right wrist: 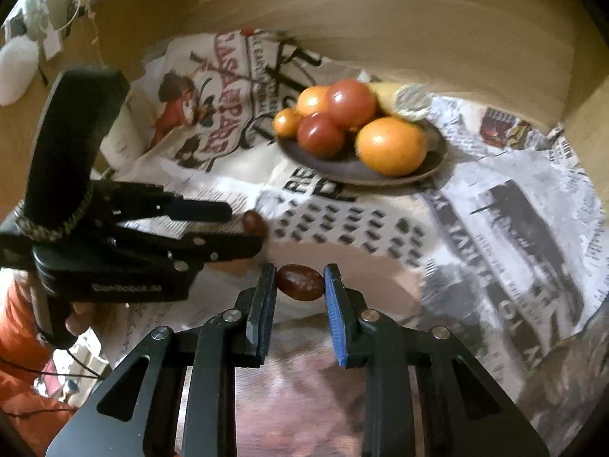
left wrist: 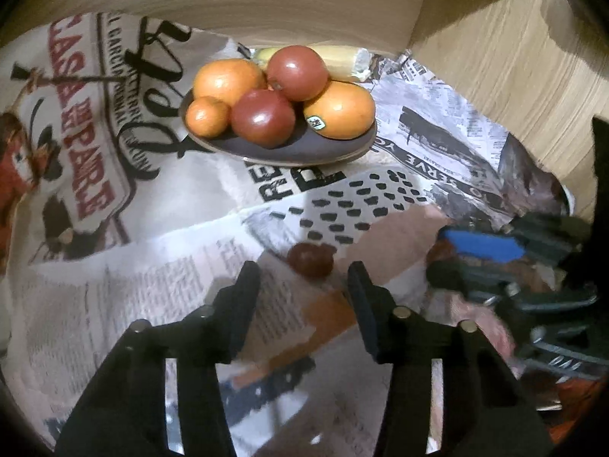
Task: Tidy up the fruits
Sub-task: 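Grasp a dark grape with the right tool while the left tool grasps another grape, then drop the grape onto the plate with the right tool while the left tool drops its grape there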
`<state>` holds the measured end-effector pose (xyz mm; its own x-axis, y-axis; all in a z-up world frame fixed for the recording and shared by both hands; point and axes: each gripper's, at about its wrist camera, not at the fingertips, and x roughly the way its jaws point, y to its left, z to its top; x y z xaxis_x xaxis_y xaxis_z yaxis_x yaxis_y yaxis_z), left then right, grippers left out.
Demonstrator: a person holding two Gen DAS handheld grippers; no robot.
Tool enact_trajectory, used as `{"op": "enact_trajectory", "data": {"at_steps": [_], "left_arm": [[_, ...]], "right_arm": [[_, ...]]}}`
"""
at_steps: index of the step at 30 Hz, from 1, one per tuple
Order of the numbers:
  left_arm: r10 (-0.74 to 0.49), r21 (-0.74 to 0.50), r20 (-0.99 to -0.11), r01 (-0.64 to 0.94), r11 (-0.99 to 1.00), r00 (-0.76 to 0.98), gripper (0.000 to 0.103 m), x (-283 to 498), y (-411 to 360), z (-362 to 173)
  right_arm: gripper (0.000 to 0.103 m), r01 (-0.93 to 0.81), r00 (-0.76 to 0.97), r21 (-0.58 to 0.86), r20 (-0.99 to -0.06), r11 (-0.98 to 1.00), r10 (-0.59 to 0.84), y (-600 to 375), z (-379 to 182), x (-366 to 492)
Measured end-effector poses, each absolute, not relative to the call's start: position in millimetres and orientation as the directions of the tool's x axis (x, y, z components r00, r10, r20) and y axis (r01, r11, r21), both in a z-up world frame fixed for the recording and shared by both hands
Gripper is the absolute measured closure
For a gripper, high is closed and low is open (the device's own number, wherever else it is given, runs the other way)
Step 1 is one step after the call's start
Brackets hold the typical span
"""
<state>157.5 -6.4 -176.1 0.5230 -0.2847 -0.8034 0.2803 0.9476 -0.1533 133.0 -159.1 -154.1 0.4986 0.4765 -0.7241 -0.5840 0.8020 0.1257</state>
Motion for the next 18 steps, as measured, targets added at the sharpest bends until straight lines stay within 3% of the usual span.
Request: {"op": "enact_trajectory", "data": {"at_steps": [5,18], "left_arm": [[-0.234,-0.077,-0.807,0.296,0.952,0.543,0.079,166,-15,-179],[-0.276,-0.138,-0.770,0.273,0.952,0.575,0.079,188,6,-151]], "right_arm": [[0.080,-0.556,0.515,0.146,-0.712,0.818,0.477,-172,-148,146],[0.080,-0.585,0.540,0.096,-0.695,0.805,0.475,-157,-129,181]]}}
